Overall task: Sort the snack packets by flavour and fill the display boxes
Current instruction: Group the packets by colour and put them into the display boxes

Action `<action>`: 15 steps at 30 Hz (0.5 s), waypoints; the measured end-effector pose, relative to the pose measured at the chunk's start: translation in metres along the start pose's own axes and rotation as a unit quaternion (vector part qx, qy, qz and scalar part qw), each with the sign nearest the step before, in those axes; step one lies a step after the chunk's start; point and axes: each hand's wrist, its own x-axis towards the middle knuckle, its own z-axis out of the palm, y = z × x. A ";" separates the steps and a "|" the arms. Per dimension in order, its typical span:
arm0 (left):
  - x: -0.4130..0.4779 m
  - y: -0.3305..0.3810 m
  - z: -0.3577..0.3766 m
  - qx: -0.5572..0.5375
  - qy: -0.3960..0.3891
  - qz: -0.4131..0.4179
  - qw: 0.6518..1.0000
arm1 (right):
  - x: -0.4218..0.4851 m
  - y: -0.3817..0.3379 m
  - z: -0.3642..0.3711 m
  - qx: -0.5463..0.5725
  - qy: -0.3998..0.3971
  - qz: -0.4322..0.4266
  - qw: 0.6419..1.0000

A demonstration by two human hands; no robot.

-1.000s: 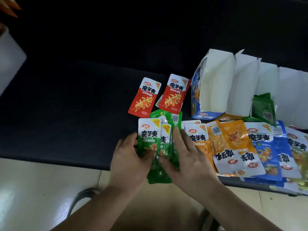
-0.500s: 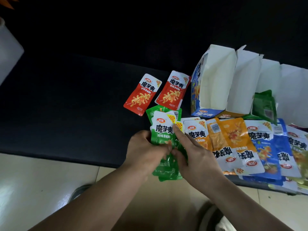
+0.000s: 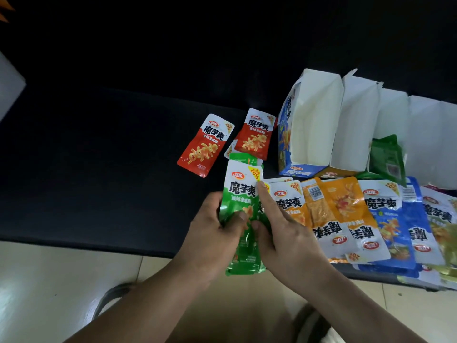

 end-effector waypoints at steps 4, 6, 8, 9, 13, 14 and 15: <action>-0.006 0.001 -0.010 -0.031 0.043 0.009 0.999 | -0.003 -0.006 -0.003 0.075 0.016 0.031 0.997; -0.006 0.004 -0.017 -0.053 0.064 0.006 0.997 | -0.005 -0.009 -0.007 0.109 0.031 0.037 0.993; -0.006 0.008 -0.024 -0.079 0.086 -0.002 0.993 | -0.006 -0.016 -0.011 0.162 0.045 0.047 0.985; -0.006 0.010 -0.026 -0.083 0.090 -0.006 0.992 | -0.006 -0.020 -0.015 0.199 0.045 0.054 0.977; -0.013 0.016 -0.026 -0.065 0.060 0.007 0.996 | 0.002 -0.036 -0.026 0.309 -0.027 0.099 0.945; -0.015 0.018 -0.025 -0.055 0.054 0.016 0.997 | 0.003 -0.040 -0.028 0.312 -0.039 0.109 0.943; -0.016 0.021 -0.023 -0.042 0.043 0.023 0.998 | 0.004 -0.042 -0.031 0.301 -0.039 0.114 0.946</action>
